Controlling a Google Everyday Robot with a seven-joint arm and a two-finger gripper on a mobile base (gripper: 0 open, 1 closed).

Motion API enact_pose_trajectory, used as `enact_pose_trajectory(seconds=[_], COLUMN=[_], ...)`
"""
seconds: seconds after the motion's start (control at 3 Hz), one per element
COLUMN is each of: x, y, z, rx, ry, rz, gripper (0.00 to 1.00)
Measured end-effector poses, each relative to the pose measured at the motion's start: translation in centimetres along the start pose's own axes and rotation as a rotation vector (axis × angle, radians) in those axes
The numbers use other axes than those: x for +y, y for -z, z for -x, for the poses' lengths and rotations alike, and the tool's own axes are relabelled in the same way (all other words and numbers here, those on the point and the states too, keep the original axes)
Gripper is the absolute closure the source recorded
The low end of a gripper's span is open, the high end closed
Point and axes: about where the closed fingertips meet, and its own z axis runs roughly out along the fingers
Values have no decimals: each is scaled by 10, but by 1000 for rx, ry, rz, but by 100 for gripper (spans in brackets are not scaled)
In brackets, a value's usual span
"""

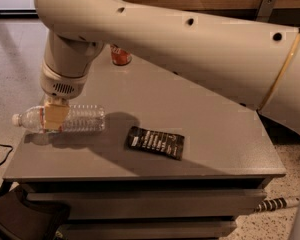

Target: Knock water bottle over

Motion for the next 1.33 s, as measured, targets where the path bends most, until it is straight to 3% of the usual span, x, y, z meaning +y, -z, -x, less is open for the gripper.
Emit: enact_pose_trajectory(seconds=[0.33,0.67,1.0,1.33], x=[6,5,5,6], y=[-30,-24,-24,-23], z=[-5,-2,-1,0], rx=[5,5,5,6], ry=[-7,-7,-5,-3], rz=[46,46,46,45], gripper=[100,100,86,64])
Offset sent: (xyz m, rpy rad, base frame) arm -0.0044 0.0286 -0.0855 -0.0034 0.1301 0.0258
